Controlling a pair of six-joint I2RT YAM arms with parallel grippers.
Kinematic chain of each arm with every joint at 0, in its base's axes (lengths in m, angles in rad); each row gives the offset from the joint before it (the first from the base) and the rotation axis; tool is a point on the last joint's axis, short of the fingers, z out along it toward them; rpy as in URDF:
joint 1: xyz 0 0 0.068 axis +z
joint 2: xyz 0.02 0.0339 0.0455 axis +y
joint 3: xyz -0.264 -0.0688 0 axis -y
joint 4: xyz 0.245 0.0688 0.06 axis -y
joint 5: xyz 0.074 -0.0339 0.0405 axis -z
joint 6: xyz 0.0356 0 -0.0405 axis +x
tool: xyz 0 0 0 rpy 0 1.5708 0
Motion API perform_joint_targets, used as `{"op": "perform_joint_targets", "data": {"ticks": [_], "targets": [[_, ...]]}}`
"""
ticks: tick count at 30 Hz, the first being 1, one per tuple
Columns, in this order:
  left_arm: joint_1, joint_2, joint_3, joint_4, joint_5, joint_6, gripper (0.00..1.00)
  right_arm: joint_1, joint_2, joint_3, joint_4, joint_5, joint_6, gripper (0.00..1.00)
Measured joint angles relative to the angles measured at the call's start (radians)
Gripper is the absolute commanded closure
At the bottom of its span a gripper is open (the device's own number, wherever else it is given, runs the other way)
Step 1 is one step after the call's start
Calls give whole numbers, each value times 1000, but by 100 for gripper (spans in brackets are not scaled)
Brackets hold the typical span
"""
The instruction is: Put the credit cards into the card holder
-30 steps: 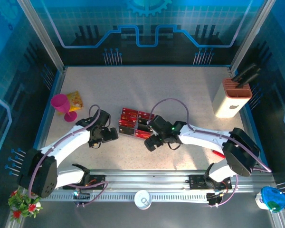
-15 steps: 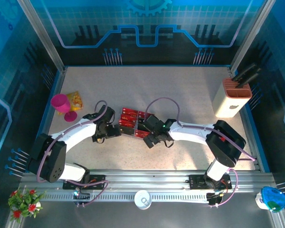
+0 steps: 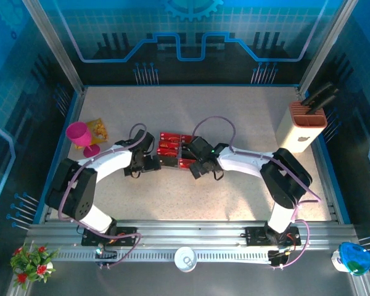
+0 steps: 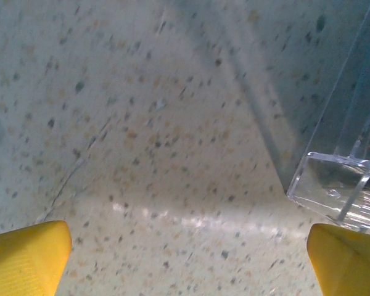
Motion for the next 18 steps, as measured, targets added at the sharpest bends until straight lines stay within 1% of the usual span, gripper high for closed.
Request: {"op": "perform_joint_targets", "data": {"ticks": [6, 11, 16, 18], "targets": [[0, 112, 117, 7, -9, 28, 1, -71, 38, 48, -2, -6, 0, 0], [0, 174, 195, 11, -10, 53, 1, -122, 80, 102, -6, -27, -6, 0], [0, 174, 197, 18, -5, 55, 1, -137, 77, 110, -22, -36, -19, 0], [0, 149, 174, 21, 2, 53, 1, -137, 47, 100, -42, -35, -14, 0]]}}
